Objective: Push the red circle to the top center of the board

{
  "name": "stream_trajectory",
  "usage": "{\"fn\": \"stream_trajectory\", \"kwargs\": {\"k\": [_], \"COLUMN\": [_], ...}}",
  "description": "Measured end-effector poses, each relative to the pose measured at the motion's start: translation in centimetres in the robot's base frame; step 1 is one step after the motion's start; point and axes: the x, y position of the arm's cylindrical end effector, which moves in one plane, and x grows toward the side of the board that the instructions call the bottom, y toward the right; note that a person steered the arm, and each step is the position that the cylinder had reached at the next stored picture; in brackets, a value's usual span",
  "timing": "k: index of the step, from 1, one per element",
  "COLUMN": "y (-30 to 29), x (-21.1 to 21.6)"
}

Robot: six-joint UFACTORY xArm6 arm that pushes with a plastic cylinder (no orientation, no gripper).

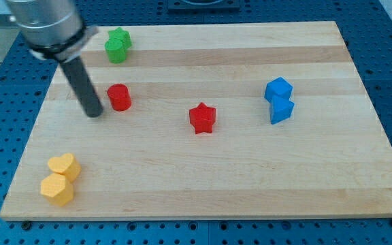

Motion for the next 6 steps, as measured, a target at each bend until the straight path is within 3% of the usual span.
{"fn": "stream_trajectory", "kwargs": {"k": [1,2,4,5,6], "y": [3.7,11.4,17.1,18.1,21.3], "x": [-4.0,-6.9,-16.9,-15.6,-9.2]}}
